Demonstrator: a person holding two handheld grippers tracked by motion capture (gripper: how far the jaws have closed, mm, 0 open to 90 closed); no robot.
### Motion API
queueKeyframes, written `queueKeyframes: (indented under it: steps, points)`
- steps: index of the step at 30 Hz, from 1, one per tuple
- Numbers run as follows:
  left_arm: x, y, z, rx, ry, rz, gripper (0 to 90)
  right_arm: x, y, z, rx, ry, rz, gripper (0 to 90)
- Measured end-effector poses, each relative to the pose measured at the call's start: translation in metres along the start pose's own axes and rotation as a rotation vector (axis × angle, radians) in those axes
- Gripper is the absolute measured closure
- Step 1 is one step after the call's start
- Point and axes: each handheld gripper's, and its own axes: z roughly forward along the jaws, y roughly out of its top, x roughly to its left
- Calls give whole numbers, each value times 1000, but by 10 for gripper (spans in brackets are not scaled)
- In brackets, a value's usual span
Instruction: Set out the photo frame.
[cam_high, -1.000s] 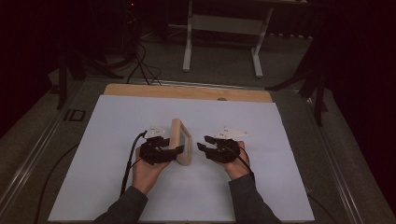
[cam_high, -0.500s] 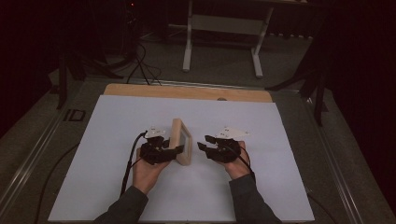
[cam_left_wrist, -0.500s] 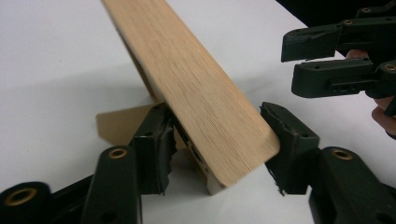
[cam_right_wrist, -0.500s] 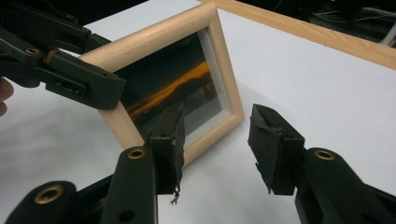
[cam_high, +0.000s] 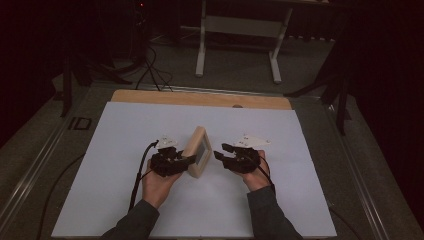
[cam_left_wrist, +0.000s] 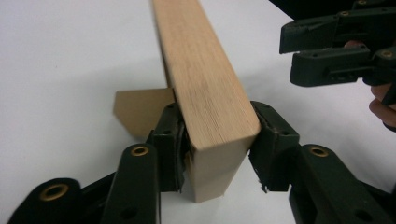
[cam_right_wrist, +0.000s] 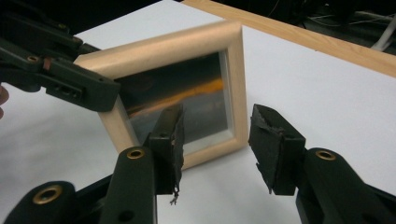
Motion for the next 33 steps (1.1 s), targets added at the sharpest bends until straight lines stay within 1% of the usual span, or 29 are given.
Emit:
queueKeyframes:
  steps: [2, 3, 4, 8, 11, 14, 16, 19, 22, 24, 25, 26, 27, 30, 32, 33]
  points:
    - [-1, 0, 0, 0, 0, 7, 596, -1, 0, -1, -1, -2, 1, 544]
    - [-3, 0, 0, 3, 3, 26, 596, -1, 1, -2, -5, -5, 2, 544]
    - [-4, 0, 1, 3, 2, 32, 598, -2, 2, -4, -8, -18, -4, 544]
    - [-8, 0, 2, 5, -6, 67, 602, -3, 3, -6, -12, -27, -14, 545]
    - [-10, -1, 2, 4, -9, 86, 603, -3, 4, -8, -10, -35, -21, 545]
    - [-13, -1, 2, 6, -11, 116, 604, -3, 5, -9, -16, -46, -27, 554]
    - [-16, -1, 3, 8, -5, 139, 604, -3, 6, -11, -24, -57, -32, 590]
    - [-21, -2, 3, 12, 3, 180, 604, -4, 8, -15, -29, -78, -35, 702]
    - [-26, -2, 4, 11, -3, 210, 604, -3, 9, -18, -36, -100, -50, 801]
    - [-30, -3, 5, 9, -8, 233, 604, -3, 10, -20, -49, -106, -50, 843]
    - [-32, -3, 5, 9, -10, 248, 604, -4, 10, -20, -53, -110, -53, 858]
    - [-32, -3, 5, 9, -10, 248, 603, -4, 10, -20, -53, -110, -53, 858]
    - [-36, -4, 6, 12, -16, 272, 603, -4, 10, -21, -57, -112, -52, 868]
    - [-42, -6, 7, 8, -48, 295, 604, -4, 10, -22, -60, -120, -49, 893]
    - [-44, -6, 8, 6, -53, 300, 604, -4, 10, -22, -61, -121, -50, 895]
    - [-49, -8, 9, 14, -68, 331, 604, -4, 10, -23, -62, -123, -50, 895]
